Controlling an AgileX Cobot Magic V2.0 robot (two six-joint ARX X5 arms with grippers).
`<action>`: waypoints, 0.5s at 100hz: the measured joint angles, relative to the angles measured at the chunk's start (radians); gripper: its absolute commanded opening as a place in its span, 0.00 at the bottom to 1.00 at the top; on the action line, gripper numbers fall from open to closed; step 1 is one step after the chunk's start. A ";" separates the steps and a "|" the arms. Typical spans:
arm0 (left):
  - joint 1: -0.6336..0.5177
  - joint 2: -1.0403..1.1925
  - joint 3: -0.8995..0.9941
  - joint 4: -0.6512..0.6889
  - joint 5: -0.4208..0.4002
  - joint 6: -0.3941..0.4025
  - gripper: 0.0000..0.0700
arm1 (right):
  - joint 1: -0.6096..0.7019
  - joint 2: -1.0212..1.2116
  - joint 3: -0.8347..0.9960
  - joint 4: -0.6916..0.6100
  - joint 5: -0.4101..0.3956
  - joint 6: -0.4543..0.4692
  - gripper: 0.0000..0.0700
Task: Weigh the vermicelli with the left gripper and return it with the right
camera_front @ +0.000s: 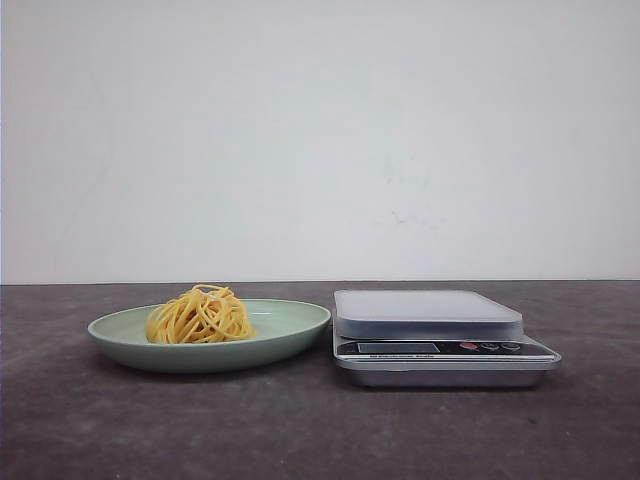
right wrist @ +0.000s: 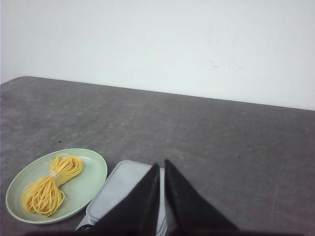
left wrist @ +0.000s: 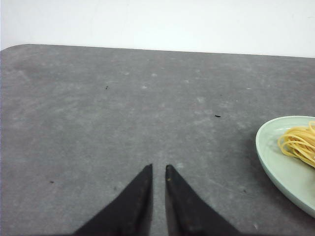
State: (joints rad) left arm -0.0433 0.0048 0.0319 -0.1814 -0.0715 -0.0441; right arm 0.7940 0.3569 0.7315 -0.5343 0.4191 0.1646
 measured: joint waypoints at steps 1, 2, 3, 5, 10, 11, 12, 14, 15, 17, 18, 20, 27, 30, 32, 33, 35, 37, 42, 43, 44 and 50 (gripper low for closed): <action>0.000 0.000 0.000 0.000 0.000 0.000 0.02 | 0.000 0.000 0.000 0.000 0.000 0.000 0.01; 0.000 0.000 0.000 0.000 0.000 0.000 0.02 | 0.000 0.000 0.000 0.000 0.000 0.000 0.01; 0.000 0.000 0.000 0.000 0.000 0.000 0.02 | 0.000 0.000 0.000 0.000 0.000 0.000 0.01; 0.000 0.000 0.000 0.000 0.000 0.000 0.02 | 0.000 0.000 0.000 0.000 0.000 0.000 0.01; 0.000 0.000 0.000 0.000 0.000 0.000 0.02 | 0.000 0.000 0.000 0.000 0.000 0.000 0.01; 0.000 0.000 0.000 0.000 0.000 0.000 0.02 | 0.000 0.000 0.000 0.000 0.000 0.000 0.01; 0.000 0.000 0.000 0.000 0.000 0.000 0.02 | 0.000 0.000 0.000 0.000 0.000 0.000 0.01; 0.000 0.000 0.000 0.000 0.000 0.000 0.02 | 0.000 0.000 0.000 0.000 0.000 0.000 0.01; 0.000 0.000 0.000 0.000 0.000 0.000 0.02 | 0.000 0.000 0.000 0.000 0.000 0.000 0.01; 0.000 0.000 0.000 0.000 0.000 0.000 0.02 | 0.000 0.000 0.000 0.000 0.000 0.000 0.01; 0.000 0.000 0.000 0.000 0.000 0.000 0.02 | 0.000 0.000 0.000 0.000 0.000 0.000 0.01; 0.000 0.000 0.000 0.000 0.000 0.000 0.02 | 0.000 0.000 0.000 0.000 0.000 0.000 0.01; 0.000 0.000 0.000 0.000 0.000 0.000 0.02 | 0.000 0.000 0.000 0.000 0.000 0.000 0.01; 0.000 0.000 0.000 0.000 0.000 0.000 0.02 | 0.000 0.000 0.000 0.000 0.000 0.000 0.01; 0.000 0.000 0.000 0.000 0.000 0.000 0.02 | 0.000 0.000 0.000 0.000 0.000 0.000 0.01; 0.000 0.000 0.000 0.000 0.000 0.000 0.02 | 0.000 0.000 0.000 0.000 0.000 0.000 0.01; 0.000 0.000 0.000 0.000 0.000 0.000 0.02 | 0.000 0.000 0.000 0.000 0.000 0.000 0.01; 0.000 0.000 0.000 0.000 0.000 0.000 0.02 | 0.000 0.000 0.000 0.000 0.000 0.000 0.01; 0.000 0.000 0.000 0.000 0.000 0.000 0.02 | 0.000 0.000 0.000 0.000 0.000 0.000 0.01; 0.000 0.000 0.000 0.000 0.000 0.000 0.02 | 0.000 0.000 0.000 0.000 0.000 0.000 0.01; 0.000 0.000 0.000 0.000 0.000 0.000 0.02 | 0.000 0.000 0.000 0.000 0.000 0.000 0.01; 0.000 0.000 0.000 0.000 0.000 0.000 0.02 | -0.004 -0.005 0.000 0.000 0.000 -0.002 0.01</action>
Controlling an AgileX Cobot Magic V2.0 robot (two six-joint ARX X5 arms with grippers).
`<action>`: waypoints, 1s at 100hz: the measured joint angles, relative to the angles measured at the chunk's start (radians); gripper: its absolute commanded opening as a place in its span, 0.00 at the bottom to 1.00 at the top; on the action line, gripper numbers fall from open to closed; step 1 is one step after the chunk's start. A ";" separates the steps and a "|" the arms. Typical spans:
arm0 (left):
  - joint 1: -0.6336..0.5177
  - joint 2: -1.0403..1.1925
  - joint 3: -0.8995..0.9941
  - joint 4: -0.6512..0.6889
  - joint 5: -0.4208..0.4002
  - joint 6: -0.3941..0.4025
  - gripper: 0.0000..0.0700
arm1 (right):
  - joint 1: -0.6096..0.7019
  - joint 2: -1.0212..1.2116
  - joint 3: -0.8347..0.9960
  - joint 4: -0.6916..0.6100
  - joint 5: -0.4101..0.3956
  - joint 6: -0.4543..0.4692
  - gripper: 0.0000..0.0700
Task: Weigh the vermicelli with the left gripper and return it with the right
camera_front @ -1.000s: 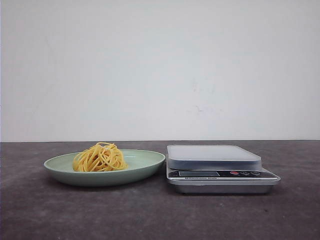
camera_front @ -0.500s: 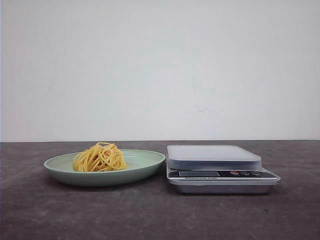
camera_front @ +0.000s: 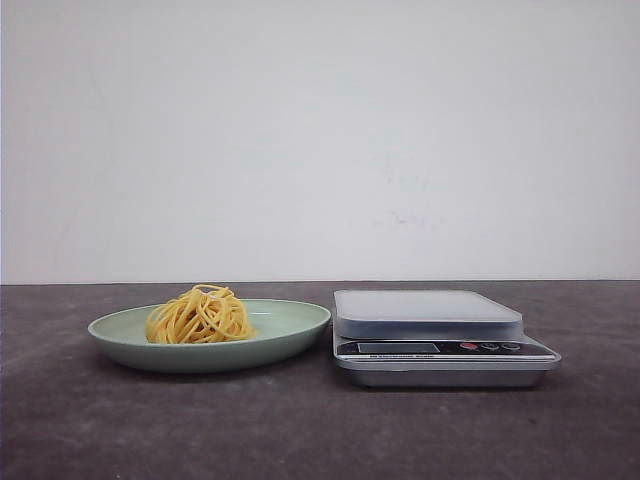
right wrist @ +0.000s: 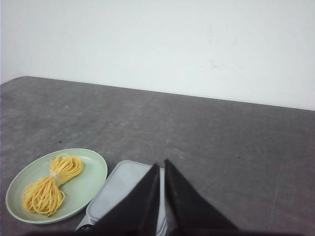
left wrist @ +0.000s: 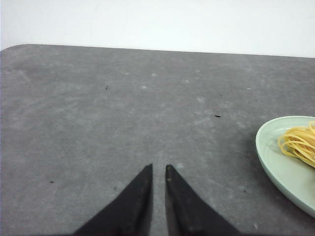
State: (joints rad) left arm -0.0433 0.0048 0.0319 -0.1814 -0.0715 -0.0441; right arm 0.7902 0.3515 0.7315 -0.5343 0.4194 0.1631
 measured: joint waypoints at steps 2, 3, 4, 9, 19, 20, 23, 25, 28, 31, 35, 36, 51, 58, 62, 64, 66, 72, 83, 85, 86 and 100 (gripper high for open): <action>0.000 0.000 0.000 0.000 0.000 0.000 0.02 | -0.007 -0.005 0.000 0.001 0.001 -0.003 0.01; 0.000 0.000 0.000 0.000 0.000 0.000 0.02 | -0.013 -0.007 0.000 0.002 0.001 -0.006 0.01; 0.000 0.000 0.000 0.000 0.000 0.000 0.02 | -0.020 -0.010 0.000 0.002 0.001 -0.010 0.01; 0.000 0.000 0.000 0.000 0.000 0.000 0.02 | -0.070 -0.019 0.000 0.002 -0.003 -0.024 0.01; 0.000 0.000 0.000 0.000 0.000 0.000 0.02 | -0.216 -0.049 -0.010 0.005 -0.063 -0.035 0.01; 0.000 0.000 0.000 0.000 0.000 0.000 0.02 | -0.233 -0.053 -0.014 0.008 -0.072 -0.036 0.01; 0.000 0.000 0.000 0.000 0.000 0.000 0.02 | -0.288 -0.065 -0.030 0.013 -0.105 -0.037 0.01; 0.000 0.000 0.000 0.000 0.000 0.000 0.02 | -0.326 -0.074 -0.043 0.016 -0.129 -0.037 0.01; 0.000 0.000 0.000 0.000 0.000 0.000 0.02 | -0.383 -0.087 -0.068 0.020 -0.166 -0.040 0.01; 0.000 0.000 0.000 0.000 0.000 0.000 0.02 | -0.441 -0.101 -0.097 0.023 -0.200 -0.046 0.01; 0.000 0.000 0.000 0.000 0.000 0.000 0.02 | -0.514 -0.122 -0.141 0.025 -0.247 -0.058 0.01; 0.000 0.000 0.000 0.000 0.000 0.000 0.02 | -0.531 -0.127 -0.152 0.027 -0.257 -0.061 0.01; 0.000 0.000 0.000 0.000 0.000 0.000 0.02 | -0.732 -0.232 -0.338 0.126 -0.362 -0.089 0.01; 0.000 0.000 0.000 0.000 0.000 0.000 0.02 | -0.776 -0.295 -0.422 0.189 -0.365 -0.092 0.01; 0.000 0.000 0.000 0.000 0.000 0.000 0.02 | -0.787 -0.323 -0.467 0.222 -0.365 -0.095 0.01; 0.000 0.000 0.000 0.000 0.000 0.000 0.02 | -0.790 -0.333 -0.488 0.234 -0.365 -0.096 0.01; 0.000 0.000 0.000 0.000 0.000 0.000 0.02 | -0.793 -0.343 -0.509 0.243 -0.366 -0.096 0.01; 0.000 0.000 0.000 0.000 0.000 0.000 0.02 | -0.797 -0.350 -0.562 0.267 -0.367 -0.097 0.01; 0.000 0.000 0.000 0.000 0.000 0.000 0.02 | -0.798 -0.346 -0.620 0.288 -0.368 -0.100 0.01; 0.000 0.000 0.000 0.000 0.000 0.000 0.02 | -0.798 -0.346 -0.626 0.294 -0.368 -0.100 0.01; 0.000 0.000 0.000 0.000 0.000 0.000 0.02 | -0.798 -0.346 -0.629 0.298 -0.368 -0.100 0.01; 0.000 0.000 0.000 0.000 0.000 0.000 0.02 | -0.798 -0.346 -0.653 0.323 -0.368 -0.104 0.01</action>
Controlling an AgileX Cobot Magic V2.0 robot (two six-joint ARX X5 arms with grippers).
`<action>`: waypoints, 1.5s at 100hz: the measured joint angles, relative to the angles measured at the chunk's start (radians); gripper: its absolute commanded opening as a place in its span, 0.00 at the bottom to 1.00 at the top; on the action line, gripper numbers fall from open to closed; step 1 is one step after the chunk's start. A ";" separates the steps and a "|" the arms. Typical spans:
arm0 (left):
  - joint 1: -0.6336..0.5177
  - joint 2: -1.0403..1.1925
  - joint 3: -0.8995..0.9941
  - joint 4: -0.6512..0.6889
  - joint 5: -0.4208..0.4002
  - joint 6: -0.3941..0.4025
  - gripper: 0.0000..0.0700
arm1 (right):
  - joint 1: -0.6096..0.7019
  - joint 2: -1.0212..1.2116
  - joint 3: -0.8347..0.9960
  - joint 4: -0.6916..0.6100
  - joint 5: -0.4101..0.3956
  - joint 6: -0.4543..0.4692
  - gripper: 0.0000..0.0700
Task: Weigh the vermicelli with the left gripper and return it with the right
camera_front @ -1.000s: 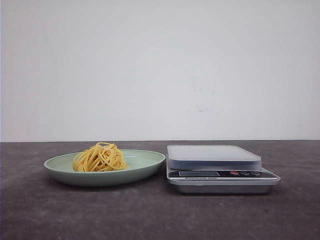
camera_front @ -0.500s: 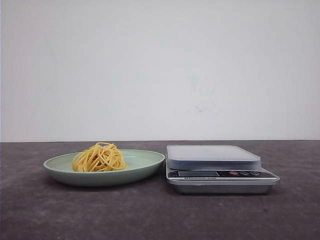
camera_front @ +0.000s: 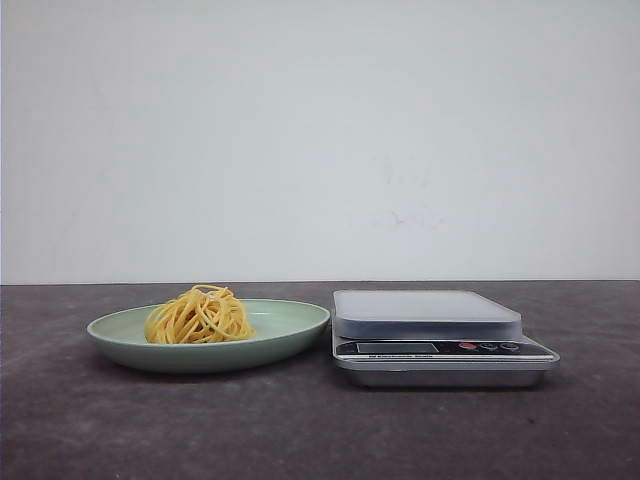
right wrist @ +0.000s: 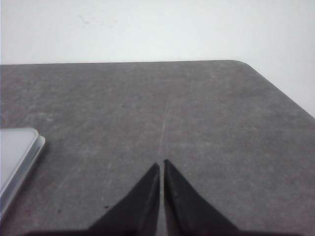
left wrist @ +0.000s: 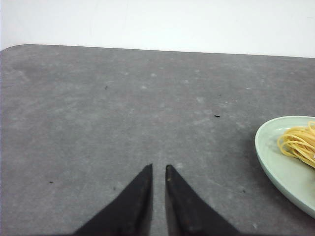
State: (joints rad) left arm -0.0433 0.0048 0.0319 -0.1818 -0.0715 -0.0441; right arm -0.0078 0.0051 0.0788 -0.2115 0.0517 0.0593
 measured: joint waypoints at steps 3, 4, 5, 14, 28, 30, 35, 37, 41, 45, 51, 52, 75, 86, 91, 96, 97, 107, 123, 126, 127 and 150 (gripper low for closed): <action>0.000 0.000 0.000 0.000 0.000 0.000 0.02 | 0.000 0.000 -0.006 0.000 0.000 0.000 0.01; 0.000 0.000 0.000 0.000 0.000 0.000 0.02 | 0.000 0.000 -0.008 0.000 0.000 0.000 0.01; 0.000 0.000 0.000 0.000 0.000 0.000 0.02 | 0.000 0.000 -0.010 0.000 0.000 0.000 0.01; 0.000 0.000 0.000 0.000 0.000 0.000 0.02 | 0.000 0.000 -0.030 0.000 0.000 0.000 0.01; 0.000 0.000 0.000 0.000 0.000 0.000 0.02 | 0.000 0.001 -0.051 0.010 -0.012 0.000 0.01; 0.000 0.000 0.000 0.000 0.000 0.000 0.02 | 0.000 0.001 -0.051 0.011 -0.017 0.000 0.01; 0.000 0.000 0.000 0.000 0.000 0.000 0.02 | 0.000 0.001 -0.051 0.011 -0.026 -0.002 0.01; 0.000 0.000 0.000 0.000 0.000 0.000 0.02 | 0.000 0.001 -0.052 0.011 -0.027 -0.003 0.01; 0.000 0.000 0.000 0.000 0.000 0.000 0.02 | 0.000 0.001 -0.052 0.011 -0.027 -0.004 0.01; 0.000 0.000 0.000 0.000 0.000 0.000 0.02 | 0.000 0.001 -0.051 0.011 -0.031 -0.005 0.01; 0.000 0.000 0.000 0.000 0.000 0.000 0.02 | 0.000 0.001 -0.052 0.011 -0.039 -0.008 0.01; 0.000 0.000 0.000 0.000 0.000 0.000 0.02 | 0.000 0.001 -0.052 0.011 -0.041 -0.009 0.01; 0.000 0.000 0.000 0.000 0.000 0.000 0.02 | 0.000 0.001 -0.053 0.015 -0.051 -0.011 0.01; 0.000 0.000 0.000 0.000 0.000 0.000 0.02 | 0.000 0.001 -0.054 0.027 -0.051 -0.011 0.01; 0.000 0.000 0.000 0.000 0.000 0.000 0.02 | 0.000 0.001 -0.054 0.036 -0.051 -0.011 0.01; 0.000 0.000 0.000 0.000 0.000 0.000 0.02 | 0.000 0.001 -0.054 0.042 -0.051 -0.011 0.01; 0.000 0.000 0.000 0.000 0.000 0.000 0.02 | 0.000 0.001 -0.054 0.043 -0.051 -0.011 0.01; 0.000 0.000 0.000 0.000 0.000 0.000 0.02 | 0.000 0.001 -0.054 0.043 -0.051 -0.011 0.01; 0.000 0.000 0.000 0.000 0.000 0.000 0.02 | 0.000 0.001 -0.054 0.043 -0.051 -0.011 0.01; 0.000 0.000 0.000 0.000 0.000 0.000 0.02 | 0.000 0.001 -0.054 0.043 -0.051 -0.011 0.01; 0.000 0.000 0.000 0.000 0.000 0.000 0.02 | 0.000 0.001 -0.054 0.043 -0.051 -0.011 0.01; 0.000 0.000 0.000 0.000 0.000 0.000 0.02 | 0.000 0.001 -0.054 0.043 -0.051 -0.011 0.01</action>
